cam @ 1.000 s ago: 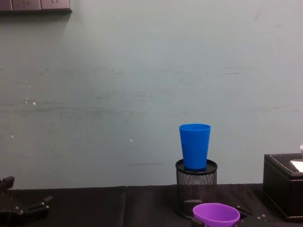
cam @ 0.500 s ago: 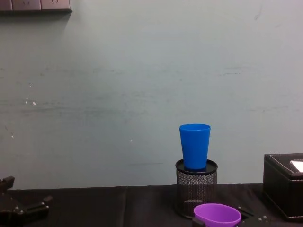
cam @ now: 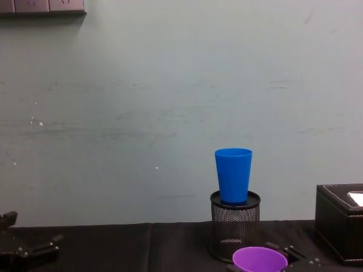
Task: Pick up one cup with a gripper and tap it against the other cup.
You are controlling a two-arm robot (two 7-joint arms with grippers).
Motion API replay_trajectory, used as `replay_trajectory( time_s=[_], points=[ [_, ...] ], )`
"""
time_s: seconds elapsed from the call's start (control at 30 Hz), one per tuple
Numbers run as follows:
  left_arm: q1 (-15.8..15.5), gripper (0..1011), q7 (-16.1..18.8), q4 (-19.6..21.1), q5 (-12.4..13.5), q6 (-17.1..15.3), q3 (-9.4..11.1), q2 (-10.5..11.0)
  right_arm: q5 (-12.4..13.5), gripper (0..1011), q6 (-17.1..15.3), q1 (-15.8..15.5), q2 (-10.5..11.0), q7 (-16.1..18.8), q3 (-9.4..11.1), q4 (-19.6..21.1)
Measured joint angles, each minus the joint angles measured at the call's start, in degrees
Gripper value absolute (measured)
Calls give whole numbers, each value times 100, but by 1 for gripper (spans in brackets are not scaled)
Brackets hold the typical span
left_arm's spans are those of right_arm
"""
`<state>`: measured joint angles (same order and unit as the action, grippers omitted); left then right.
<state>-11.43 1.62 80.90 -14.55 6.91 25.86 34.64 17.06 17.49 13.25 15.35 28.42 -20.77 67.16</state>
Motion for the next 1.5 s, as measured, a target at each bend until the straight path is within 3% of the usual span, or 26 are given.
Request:
replay_trajectory(
  time_s=[0.23,0.57,0.7,0.8,1.0,1.03,1.5],
  points=[
    [0,1000,0,0,0,0,0,0,0,1003,-15,-9,12,-3,1,87],
    [0,1000,0,0,0,0,0,0,92,1003,-518,-123,139,-169,115,1025],
    [0,1000,0,0,0,0,0,0,63,1003,-983,-152,157,-532,221,1374],
    [0,1000,0,0,0,0,0,0,-77,1003,-1469,-178,122,-1083,384,1609],
    [0,1000,0,0,0,0,0,0,-240,1003,-1937,-215,-18,-1728,688,1717],
    [0,1000,0,0,0,0,0,0,-379,1003,-2099,-189,-146,-2112,906,1526],
    [0,1000,0,0,0,0,0,0,-392,1003,-2100,-180,-154,-2118,919,1505]
  ],
)
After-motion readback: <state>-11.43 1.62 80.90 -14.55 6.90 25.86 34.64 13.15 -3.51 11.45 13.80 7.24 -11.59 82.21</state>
